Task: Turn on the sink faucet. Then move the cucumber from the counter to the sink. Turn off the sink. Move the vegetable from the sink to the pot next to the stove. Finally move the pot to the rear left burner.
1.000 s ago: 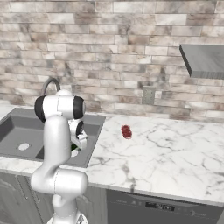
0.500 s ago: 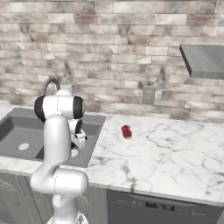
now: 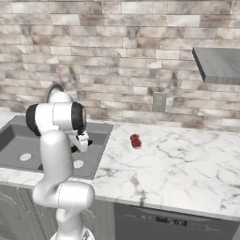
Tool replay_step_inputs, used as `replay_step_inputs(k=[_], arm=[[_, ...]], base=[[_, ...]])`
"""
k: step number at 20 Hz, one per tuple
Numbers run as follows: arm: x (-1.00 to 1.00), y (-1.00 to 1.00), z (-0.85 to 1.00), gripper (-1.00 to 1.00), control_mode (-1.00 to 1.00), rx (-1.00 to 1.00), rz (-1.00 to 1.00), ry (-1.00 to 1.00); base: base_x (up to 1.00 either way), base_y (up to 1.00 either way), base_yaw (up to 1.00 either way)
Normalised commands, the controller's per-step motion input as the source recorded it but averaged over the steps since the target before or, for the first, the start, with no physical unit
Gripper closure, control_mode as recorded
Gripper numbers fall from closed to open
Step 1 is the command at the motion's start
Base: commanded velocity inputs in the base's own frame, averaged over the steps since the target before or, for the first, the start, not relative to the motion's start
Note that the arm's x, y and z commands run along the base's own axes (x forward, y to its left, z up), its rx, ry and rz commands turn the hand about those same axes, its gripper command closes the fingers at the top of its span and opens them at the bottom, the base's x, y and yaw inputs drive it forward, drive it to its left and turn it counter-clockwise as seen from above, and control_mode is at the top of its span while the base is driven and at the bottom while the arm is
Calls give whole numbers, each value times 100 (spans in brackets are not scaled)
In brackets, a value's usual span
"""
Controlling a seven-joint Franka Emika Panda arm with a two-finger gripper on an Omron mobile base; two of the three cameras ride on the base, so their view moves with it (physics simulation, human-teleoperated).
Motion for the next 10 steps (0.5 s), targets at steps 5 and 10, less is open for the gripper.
replay_step_inputs(k=[5,10], arm=[[-21,-2,99,100,-100,-2,-11,3],[-22,-5,89,100,-100,-6,-10,2]], base=[[0,0,0],[0,0,0]])
